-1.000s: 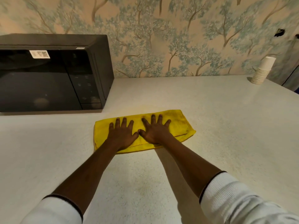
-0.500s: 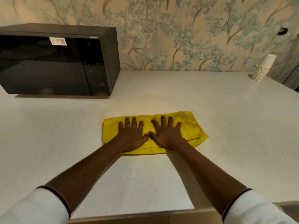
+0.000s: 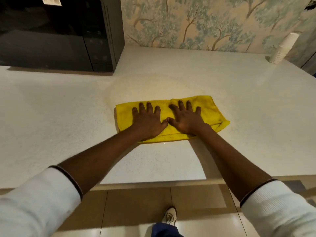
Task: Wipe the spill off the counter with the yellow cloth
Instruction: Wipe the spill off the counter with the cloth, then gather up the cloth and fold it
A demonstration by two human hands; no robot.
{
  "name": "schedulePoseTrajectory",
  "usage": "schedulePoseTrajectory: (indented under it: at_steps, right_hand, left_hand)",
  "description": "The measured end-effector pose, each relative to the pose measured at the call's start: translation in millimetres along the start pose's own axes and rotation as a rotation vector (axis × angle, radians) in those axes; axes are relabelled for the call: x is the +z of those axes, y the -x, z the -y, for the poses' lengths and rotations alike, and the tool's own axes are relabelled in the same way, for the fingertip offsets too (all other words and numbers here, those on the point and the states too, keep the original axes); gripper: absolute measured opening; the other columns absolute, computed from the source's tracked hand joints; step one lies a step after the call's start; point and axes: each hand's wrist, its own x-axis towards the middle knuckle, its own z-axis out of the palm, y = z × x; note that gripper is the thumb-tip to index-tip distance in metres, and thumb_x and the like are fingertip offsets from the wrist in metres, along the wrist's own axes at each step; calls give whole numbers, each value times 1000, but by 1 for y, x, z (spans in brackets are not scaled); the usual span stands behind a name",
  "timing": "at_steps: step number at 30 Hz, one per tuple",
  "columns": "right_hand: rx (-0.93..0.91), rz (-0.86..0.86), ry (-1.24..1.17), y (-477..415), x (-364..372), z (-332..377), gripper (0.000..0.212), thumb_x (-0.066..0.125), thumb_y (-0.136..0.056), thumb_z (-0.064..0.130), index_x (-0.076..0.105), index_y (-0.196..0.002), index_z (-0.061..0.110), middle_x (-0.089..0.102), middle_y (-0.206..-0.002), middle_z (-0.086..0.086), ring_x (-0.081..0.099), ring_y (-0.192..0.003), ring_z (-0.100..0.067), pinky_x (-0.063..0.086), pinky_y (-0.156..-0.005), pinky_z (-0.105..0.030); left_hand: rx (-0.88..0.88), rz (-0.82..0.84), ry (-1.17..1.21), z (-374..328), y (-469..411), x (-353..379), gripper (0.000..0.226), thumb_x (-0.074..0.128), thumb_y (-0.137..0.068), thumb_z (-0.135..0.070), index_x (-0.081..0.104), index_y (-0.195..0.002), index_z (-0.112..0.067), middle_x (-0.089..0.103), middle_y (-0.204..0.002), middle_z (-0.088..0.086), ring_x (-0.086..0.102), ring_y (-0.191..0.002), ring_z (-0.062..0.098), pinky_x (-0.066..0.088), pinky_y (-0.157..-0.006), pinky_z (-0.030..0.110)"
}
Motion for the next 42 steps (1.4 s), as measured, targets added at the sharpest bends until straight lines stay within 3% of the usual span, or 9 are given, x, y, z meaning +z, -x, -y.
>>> schedulePoseTrajectory:
  at_steps: [3, 6, 9, 12, 20, 24, 31, 36, 42]
  right_hand:
    - [22, -4, -31, 4, -7, 4, 81, 25, -79, 77, 16, -145, 32, 19, -157, -14, 11, -143, -43, 15, -104, -72]
    - [116, -156, -112, 20, -11, 9, 83, 38, -79, 70, 24, -144, 21, 35, -149, -18, 22, -138, -43, 28, -102, -64]
    - [248, -378, -151, 38, -17, 16, 70, 49, -81, 56, 41, -133, 9, 55, -128, -17, 38, -125, -41, 42, -87, -53]
    - [422, -465, -108, 59, -17, 24, 58, 51, -81, 52, 50, -115, 4, 59, -108, -21, 47, -106, -41, 42, -73, -47]
    - [624, -313, -274, 87, -16, 30, 72, 50, -85, 60, 35, -122, 0, 65, -107, -22, 60, -99, -43, 33, -66, -40]
    - [611, -258, -286, 90, -21, 43, 83, 50, -85, 61, 35, -128, -9, 63, -114, -23, 59, -104, -42, 41, -70, -41]
    - [640, -297, -519, 86, -26, 63, 94, 58, -85, 52, 14, -141, -10, 61, -119, -22, 54, -112, -44, 46, -83, -48]
    - [662, -288, -572, 76, -27, 72, 90, 63, -86, 39, 10, -143, -6, 63, -114, -21, 56, -108, -43, 46, -81, -47]
    - [732, -343, -719, 65, -28, 79, 63, 54, -82, 10, 25, -137, -3, 60, -106, -19, 59, -97, -40, 40, -69, -39]
  left_hand:
    - [10, 46, -40, -1, -2, -9, 87, 13, -79, -73, 11, -148, -20, 12, -158, 20, 10, -141, 50, 12, -109, 66]
    - [35, 64, -66, -6, -2, -17, 83, 18, -84, -68, 10, -148, -15, 16, -156, 23, 21, -137, 51, 20, -107, 65]
    - [59, 7, -14, -8, -12, -32, 77, 22, -86, -62, 17, -144, -11, 27, -150, 26, 32, -130, 48, 31, -100, 61]
    - [111, -14, -28, -8, -27, -43, 72, 26, -87, -61, 25, -138, -10, 39, -141, 25, 37, -124, 46, 36, -94, 58]
    - [163, 103, 72, -17, -67, -46, 60, 34, -91, -54, 35, -132, -11, 46, -135, 22, 36, -125, 47, 34, -94, 60]
    - [116, 141, 124, -18, -82, -48, 60, 47, -87, -56, 42, -124, -9, 47, -133, 22, 36, -125, 46, 33, -96, 57]
    - [108, 296, 109, -3, -100, -60, 45, 59, -80, -58, 48, -78, -14, 59, -114, 20, 51, -110, 41, 40, -99, 53]
    - [186, 329, 173, 5, -95, -70, 43, 66, -84, -35, 62, -106, 2, 62, -113, 22, 56, -102, 35, 39, -74, 34]
    - [201, 315, 291, 9, -90, -79, 37, 61, -88, -27, 60, -108, 5, 59, -114, 25, 54, -103, 36, 35, -70, 31]
